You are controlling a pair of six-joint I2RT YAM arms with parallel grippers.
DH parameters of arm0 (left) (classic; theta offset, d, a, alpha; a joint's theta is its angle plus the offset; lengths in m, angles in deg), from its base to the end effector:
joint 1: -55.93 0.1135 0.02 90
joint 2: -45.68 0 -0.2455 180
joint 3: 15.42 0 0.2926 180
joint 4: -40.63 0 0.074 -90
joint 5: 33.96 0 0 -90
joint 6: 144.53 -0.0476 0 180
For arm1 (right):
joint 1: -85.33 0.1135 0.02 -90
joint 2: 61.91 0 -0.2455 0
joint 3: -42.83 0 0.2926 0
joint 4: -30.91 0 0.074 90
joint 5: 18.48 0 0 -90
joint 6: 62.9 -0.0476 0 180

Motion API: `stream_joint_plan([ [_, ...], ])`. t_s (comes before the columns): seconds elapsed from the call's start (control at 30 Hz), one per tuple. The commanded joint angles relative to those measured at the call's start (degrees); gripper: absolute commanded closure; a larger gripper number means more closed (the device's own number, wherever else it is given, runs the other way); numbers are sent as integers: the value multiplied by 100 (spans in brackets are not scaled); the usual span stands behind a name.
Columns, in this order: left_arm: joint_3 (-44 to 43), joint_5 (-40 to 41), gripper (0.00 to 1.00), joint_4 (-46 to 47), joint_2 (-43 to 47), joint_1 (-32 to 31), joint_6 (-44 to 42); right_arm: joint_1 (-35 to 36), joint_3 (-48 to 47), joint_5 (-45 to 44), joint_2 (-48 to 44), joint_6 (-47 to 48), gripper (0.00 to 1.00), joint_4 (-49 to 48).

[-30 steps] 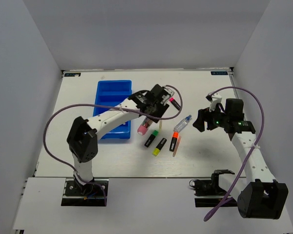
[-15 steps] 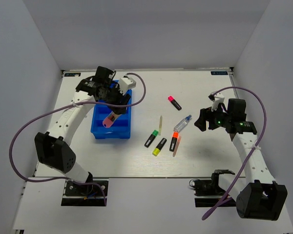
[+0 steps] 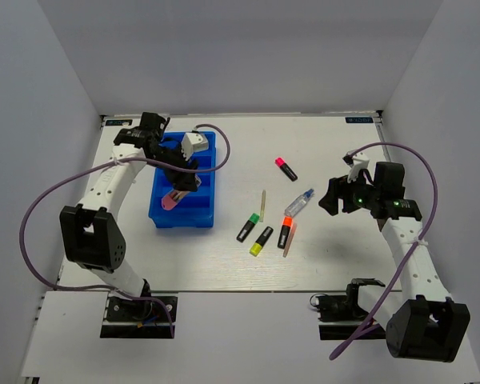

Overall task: Sort the stationery into containers
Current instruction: Place the stationery in the storage box.

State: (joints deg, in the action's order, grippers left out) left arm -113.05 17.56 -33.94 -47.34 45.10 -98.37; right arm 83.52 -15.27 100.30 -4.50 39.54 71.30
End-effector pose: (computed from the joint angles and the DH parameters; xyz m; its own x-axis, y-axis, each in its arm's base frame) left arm 0.3507 -0.0972 0.2777 -0.4186 0.6321 -0.6521 0.8963 0.4034 -0.1843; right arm 0.2700 0.0144 0.2500 -0.5497 -0.1715 -0.8176 -0.4720 0.8712 0.1346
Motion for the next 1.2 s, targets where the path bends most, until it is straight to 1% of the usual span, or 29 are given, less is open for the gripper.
stream_joint_plan([
  [0.0, -218, -564, 100, -150, -41, 20, -800, -57, 3, 163, -10, -32, 21, -113],
  [0.1, -174, -433, 100, -221, -33, -59, -1082, -110, -6, 181, -1, -41, 21, -104],
  [0.13, -43, -276, 100, -230, -24, -77, -1223, -110, -6, 207, 7, -41, 21, -105],
  [0.2, 89, -187, 100, -72, 46, -147, -1338, -118, -15, 234, 51, -32, 21, -96],
  [0.23, 316, -117, 100, 76, 55, -165, -1443, -136, -32, 243, 69, -49, 21, -113],
  [0.27, 388, 49, 100, 156, 81, -182, -1479, -136, -23, 234, 78, -49, 21, -105],
  [0.33, 529, 130, 100, 367, 82, -253, -1566, -145, -23, 243, 139, -41, 21, -104],
  [0.47, 678, 498, 100, 394, -76, -437, -1681, -171, -41, 251, 192, -23, 21, -96],
  [0.57, 783, 683, 100, 587, -156, -551, -1638, -198, -23, 234, 174, -23, 21, -87],
  [0.6, 871, 719, 97, 744, -130, -569, -1585, -206, -32, 251, 157, -32, 21, -87],
  [0.67, 1064, 798, 85, 1078, -77, -587, -1488, -224, -23, 286, 174, -32, 21, -44],
  [0.73, 1135, 851, 74, 1202, -7, -587, -1461, -242, -15, 287, 183, -23, 21, -87],
  [0.8, 1101, 886, 66, 1229, -33, -596, -1444, -259, -32, 304, 166, -23, 21, -96],
  [0.83, 1092, 895, 59, 1220, -41, -587, -1435, -268, -32, 304, 166, -23, 21, -61],
  [0.9, 1074, 912, 56, 1220, -59, -587, -1409, -285, -23, 330, 139, -23, 21, -78],
  [0.93, 1100, 904, 47, 1246, -59, -587, -1382, -303, -32, 331, 139, -23, 21, -70],
  [0.97, 1100, 973, 44, 1325, -42, -587, -1356, -320, -23, 339, 139, -32, 21, -69],
  [1.03, 1188, 974, 40, 1457, 37, -587, -1251, -329, -15, 374, 122, -40, 21, -61],
  [1.07, 1223, 1000, 31, 1527, 81, -587, -1216, -329, -6, 383, 122, -23, 21, -61],
  [1.1, 1250, 1018, 19, 1719, 151, -587, -1172, -356, -15, 383, 113, -14, 21, -69],
  [1.13, 1250, 1061, 16, 1730, 169, -587, -1076, -356, -15, 401, 113, -14, 17, -69],
  [1.17, 1198, 1097, 16, 1721, 178, -587, -1057, -365, -15, 401, 113, -14, 17, -52],
])
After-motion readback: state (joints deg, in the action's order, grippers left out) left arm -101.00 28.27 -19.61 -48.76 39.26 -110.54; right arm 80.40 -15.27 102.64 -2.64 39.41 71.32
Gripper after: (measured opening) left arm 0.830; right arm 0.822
